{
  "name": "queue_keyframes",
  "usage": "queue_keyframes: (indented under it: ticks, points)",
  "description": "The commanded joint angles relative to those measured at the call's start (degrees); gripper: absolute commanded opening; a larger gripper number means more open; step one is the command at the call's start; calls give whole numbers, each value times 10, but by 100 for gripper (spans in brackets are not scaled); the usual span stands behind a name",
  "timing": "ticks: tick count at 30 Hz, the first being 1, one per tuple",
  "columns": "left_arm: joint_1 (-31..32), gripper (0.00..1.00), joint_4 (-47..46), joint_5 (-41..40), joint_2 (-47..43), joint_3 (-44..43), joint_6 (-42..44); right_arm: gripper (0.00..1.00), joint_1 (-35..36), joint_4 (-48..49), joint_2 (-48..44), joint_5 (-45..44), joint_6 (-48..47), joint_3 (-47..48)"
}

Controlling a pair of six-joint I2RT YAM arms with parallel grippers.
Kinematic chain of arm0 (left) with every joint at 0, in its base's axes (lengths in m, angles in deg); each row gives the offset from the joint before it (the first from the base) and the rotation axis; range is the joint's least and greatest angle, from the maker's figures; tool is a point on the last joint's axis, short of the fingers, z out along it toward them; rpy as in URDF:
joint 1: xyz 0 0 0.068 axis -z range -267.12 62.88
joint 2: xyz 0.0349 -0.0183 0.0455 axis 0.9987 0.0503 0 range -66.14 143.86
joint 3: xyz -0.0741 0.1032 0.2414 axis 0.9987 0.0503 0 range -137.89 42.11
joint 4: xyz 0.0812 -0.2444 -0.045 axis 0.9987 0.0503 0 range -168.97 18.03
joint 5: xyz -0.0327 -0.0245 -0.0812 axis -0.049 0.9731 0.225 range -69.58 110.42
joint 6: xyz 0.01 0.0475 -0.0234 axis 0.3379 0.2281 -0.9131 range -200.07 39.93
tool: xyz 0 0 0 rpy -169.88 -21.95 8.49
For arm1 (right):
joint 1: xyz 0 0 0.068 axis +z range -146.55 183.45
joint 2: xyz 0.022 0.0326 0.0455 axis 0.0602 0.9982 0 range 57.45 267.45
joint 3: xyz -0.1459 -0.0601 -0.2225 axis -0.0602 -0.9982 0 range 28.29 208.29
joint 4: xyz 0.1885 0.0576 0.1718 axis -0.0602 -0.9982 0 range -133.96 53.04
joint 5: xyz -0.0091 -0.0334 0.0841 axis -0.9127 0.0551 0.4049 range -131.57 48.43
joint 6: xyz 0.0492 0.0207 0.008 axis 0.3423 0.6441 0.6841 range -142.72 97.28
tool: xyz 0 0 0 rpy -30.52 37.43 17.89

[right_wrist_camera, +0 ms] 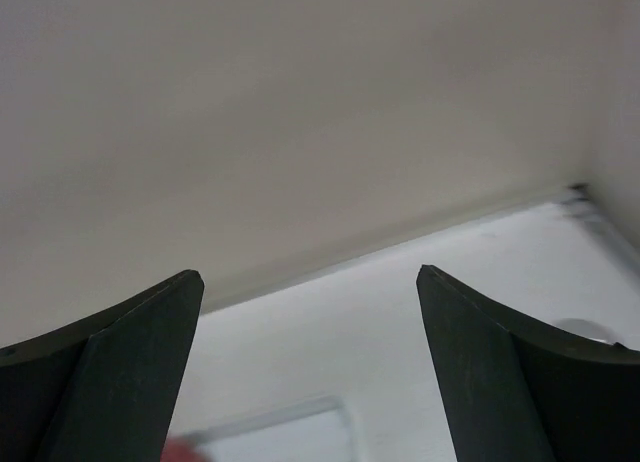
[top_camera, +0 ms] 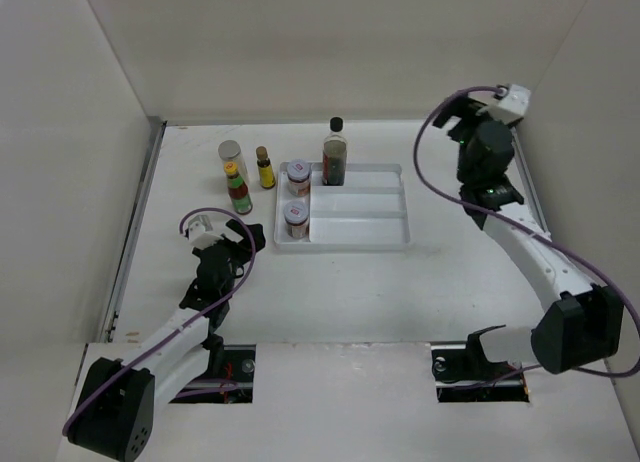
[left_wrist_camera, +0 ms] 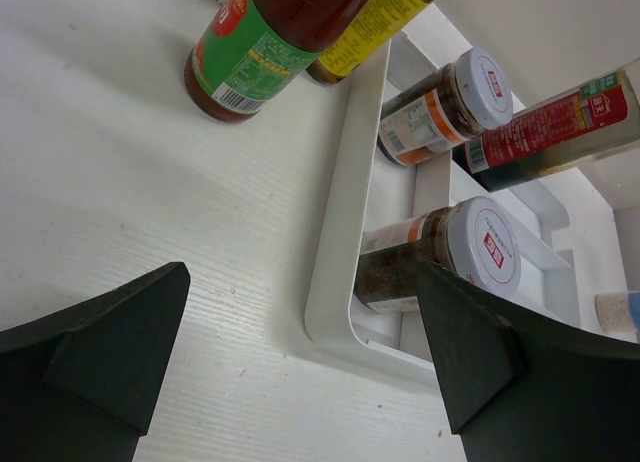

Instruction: Organize the condiment bottles

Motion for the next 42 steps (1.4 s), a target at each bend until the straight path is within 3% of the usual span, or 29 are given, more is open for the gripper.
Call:
queue_keyframes:
  ticks: [1,7,18,20,22,24,28,32,36,42]
  points:
    - [5,100,-36,-1,7,-4,-5,96,-90,0,1,-81,27,-58]
    - [5,100,-38,-1,6,-4,-5,100,-198,-54,72,-99,21,-47]
    - [4,100,-40,4,12,-4,-5,100,-228,-80,198,-27,41,-2]
    - [5,100,-40,2,11,-4,-5,90,-229,-69,213,-9,44,5]
    - [5,100,-40,-1,15,-6,-5,64,-228,-55,210,-14,44,5]
    - [2,100,-40,3,17,-6,-5,52,-226,-22,195,-32,38,-4]
    - [3,100,-40,-1,8,-4,-4,46,-170,58,129,-79,-18,-40]
    - [2,100,-42,2,26,-9,-4,45,-92,70,99,-58,-27,-29]
    - [6,100,-47,-2,23,-9,-3,46,-10,60,123,-35,-18,1]
    - [0,100,-41,0,5,-3,-3,47,40,58,195,-22,-11,56]
